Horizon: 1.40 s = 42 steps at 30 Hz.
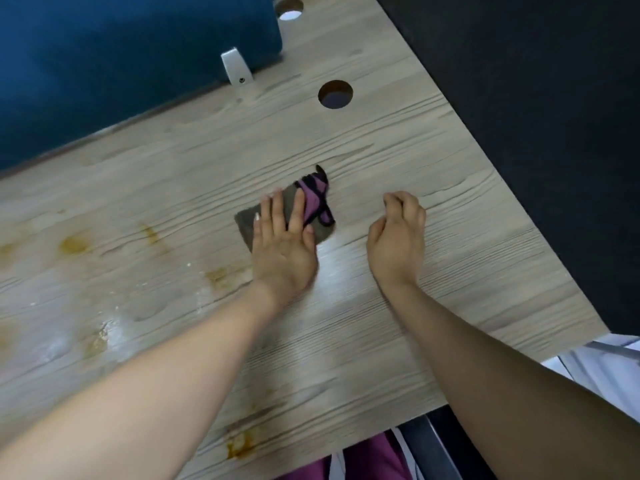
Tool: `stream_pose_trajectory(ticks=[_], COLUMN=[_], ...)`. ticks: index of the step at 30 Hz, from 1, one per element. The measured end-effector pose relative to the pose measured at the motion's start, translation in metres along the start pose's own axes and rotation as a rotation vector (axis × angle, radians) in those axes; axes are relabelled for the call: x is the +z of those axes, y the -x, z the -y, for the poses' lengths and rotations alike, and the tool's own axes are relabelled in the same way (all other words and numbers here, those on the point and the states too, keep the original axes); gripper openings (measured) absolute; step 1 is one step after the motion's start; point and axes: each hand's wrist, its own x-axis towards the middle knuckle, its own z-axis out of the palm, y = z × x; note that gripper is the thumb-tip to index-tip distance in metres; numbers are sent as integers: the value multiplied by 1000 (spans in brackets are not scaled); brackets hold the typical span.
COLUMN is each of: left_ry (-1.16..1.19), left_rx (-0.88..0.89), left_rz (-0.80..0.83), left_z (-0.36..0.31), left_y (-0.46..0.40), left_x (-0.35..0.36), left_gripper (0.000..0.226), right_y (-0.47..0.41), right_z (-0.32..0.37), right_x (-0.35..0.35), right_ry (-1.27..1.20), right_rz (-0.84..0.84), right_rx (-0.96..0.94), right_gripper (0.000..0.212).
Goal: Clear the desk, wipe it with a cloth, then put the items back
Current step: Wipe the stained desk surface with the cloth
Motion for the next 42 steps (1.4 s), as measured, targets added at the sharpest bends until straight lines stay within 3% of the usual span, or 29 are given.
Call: stream_pose_trajectory(ticks=[5, 7, 9, 13, 18, 22, 23, 27, 29, 34, 38, 42], left_ry=[-41, -75, -67, -12, 3, -62, -67, -18, -11, 26, -37, -25], left_rx=[333, 275, 60, -185, 54, 291, 261, -150, -220, 4, 210, -15], left_rz=[130, 151, 136, 84, 68, 143, 144, 75, 57, 19, 117, 55], left_z=[-7, 25, 52, 41, -14, 10, 24, 61, 51, 7, 25, 86], left_y=[15, -4, -20, -16, 32, 28, 18, -12, -8, 42, 45, 12], left_x=[4, -7, -18, -14, 6, 1, -3, -14, -10, 7, 6, -10], left_gripper=[55, 56, 56, 57, 56, 54, 54, 56, 56, 56, 54, 55], right_y=[-1, 0, 0, 0, 0, 0, 0, 1, 1, 1, 0, 19], right_z=[1, 2, 2, 2, 1, 1, 0, 0, 1, 2, 7, 32], right_x=[-2, -3, -3, -2, -1, -2, -2, -2, -2, -1, -4, 6], right_ry=[20, 27, 24, 13, 24, 36, 42, 60, 60, 82, 76, 66], right_rz=[19, 14, 21, 15, 16, 44, 41, 32, 15, 27, 43, 59], right_rx=[-2, -6, -2, 4, 7, 1, 1, -7, -10, -7, 14, -55], right_gripper=[41, 39, 38, 38, 39, 39, 38, 36, 35, 35, 38, 40])
